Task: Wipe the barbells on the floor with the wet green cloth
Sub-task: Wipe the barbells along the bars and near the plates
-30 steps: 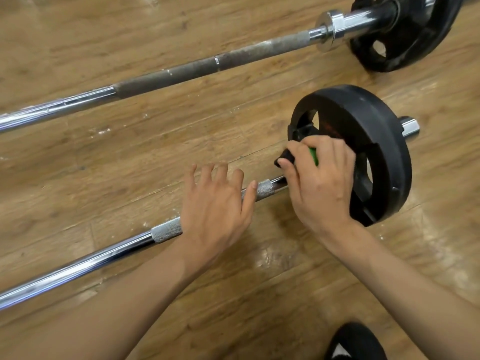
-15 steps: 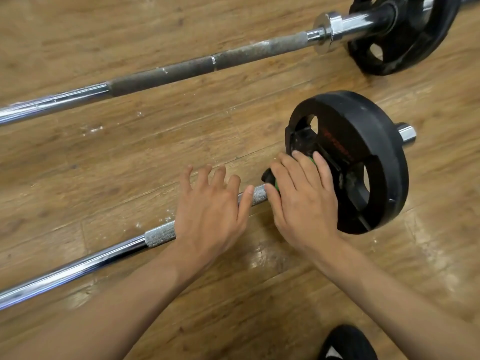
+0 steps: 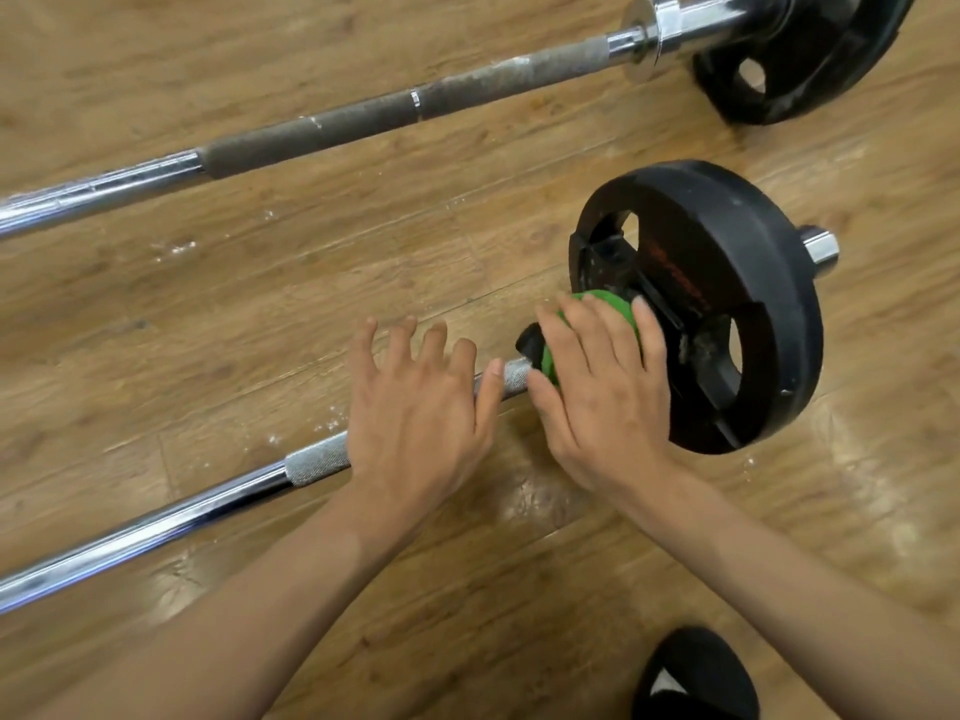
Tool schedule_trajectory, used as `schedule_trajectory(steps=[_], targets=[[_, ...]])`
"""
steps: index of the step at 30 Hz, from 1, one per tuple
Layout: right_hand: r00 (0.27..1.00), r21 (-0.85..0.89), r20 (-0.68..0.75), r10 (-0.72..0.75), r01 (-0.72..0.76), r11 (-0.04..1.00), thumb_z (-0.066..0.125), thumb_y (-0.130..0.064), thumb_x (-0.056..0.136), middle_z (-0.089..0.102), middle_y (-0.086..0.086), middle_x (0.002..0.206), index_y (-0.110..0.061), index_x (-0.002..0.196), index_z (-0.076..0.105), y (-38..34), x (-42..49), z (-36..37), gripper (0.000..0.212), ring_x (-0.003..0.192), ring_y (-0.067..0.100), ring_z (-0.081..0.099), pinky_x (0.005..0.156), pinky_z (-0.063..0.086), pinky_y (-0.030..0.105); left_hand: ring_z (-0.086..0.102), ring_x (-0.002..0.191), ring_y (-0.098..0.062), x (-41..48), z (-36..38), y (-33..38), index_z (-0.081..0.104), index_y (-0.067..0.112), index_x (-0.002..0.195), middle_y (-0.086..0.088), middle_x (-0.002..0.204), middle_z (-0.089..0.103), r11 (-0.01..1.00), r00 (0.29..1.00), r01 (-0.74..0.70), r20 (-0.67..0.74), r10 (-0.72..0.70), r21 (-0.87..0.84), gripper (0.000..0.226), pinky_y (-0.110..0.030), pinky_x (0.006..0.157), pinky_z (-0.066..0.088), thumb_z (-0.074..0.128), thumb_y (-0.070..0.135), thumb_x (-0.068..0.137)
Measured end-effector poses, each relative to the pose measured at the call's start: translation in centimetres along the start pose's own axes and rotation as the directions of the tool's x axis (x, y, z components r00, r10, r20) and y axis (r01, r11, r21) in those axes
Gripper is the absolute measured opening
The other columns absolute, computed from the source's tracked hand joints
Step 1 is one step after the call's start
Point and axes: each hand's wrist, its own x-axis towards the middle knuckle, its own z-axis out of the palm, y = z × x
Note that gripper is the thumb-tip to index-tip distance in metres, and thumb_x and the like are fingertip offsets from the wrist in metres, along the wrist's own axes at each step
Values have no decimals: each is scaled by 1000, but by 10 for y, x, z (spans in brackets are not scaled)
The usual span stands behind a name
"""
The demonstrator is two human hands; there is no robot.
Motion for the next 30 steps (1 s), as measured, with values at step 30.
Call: schedule_trajectory(steps=[30], targets=[[852,321,-490,183,-19,947,37,-49,108,57,6,86,-4,87,63,59,26,-145,56,82,26,51,83,31,40,26,155,-37,-1,-28,34,41,19,156,-16,168,29,962,998,1,54,14,-273,82,-57,128,12,3,67,102]])
